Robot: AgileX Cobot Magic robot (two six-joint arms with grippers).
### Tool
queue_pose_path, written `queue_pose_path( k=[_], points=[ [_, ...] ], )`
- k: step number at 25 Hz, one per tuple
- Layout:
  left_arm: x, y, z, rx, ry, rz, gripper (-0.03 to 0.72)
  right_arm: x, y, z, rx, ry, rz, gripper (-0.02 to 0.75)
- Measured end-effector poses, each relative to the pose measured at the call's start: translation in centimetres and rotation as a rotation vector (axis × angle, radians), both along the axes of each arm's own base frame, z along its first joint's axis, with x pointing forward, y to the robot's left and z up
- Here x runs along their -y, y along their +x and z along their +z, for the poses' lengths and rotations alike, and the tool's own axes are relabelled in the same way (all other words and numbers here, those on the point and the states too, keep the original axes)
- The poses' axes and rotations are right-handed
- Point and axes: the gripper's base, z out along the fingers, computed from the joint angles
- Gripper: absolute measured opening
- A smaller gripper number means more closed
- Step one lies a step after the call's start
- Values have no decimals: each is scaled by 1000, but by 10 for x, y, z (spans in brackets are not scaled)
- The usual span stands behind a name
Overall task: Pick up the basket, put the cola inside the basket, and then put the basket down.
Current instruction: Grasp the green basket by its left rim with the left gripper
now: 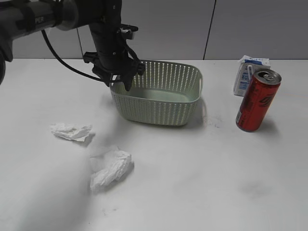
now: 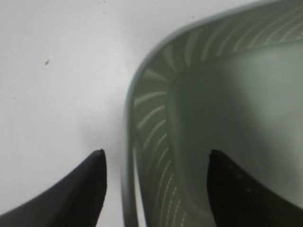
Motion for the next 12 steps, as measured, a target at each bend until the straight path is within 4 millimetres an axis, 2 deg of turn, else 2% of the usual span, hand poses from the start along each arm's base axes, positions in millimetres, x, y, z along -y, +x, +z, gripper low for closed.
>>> queue_pose_path(
  k=[2, 5, 6, 8, 12],
  points=[
    [0, 0, -2, -10, 5, 1, 363, 0, 0, 0, 0, 0, 0, 411],
    [0, -2, -2, -30, 6, 9, 108, 0, 0, 0, 0, 0, 0, 411],
    [0, -3, -1, -39, -6, 20, 58, 0, 0, 0, 0, 0, 0, 411],
    [2, -3, 1, -51, -35, 68, 3, 0, 0, 0, 0, 0, 0, 411],
    [0, -6, 13, -75, -69, 134, -3, 0, 0, 0, 0, 0, 0, 411]
  ],
)
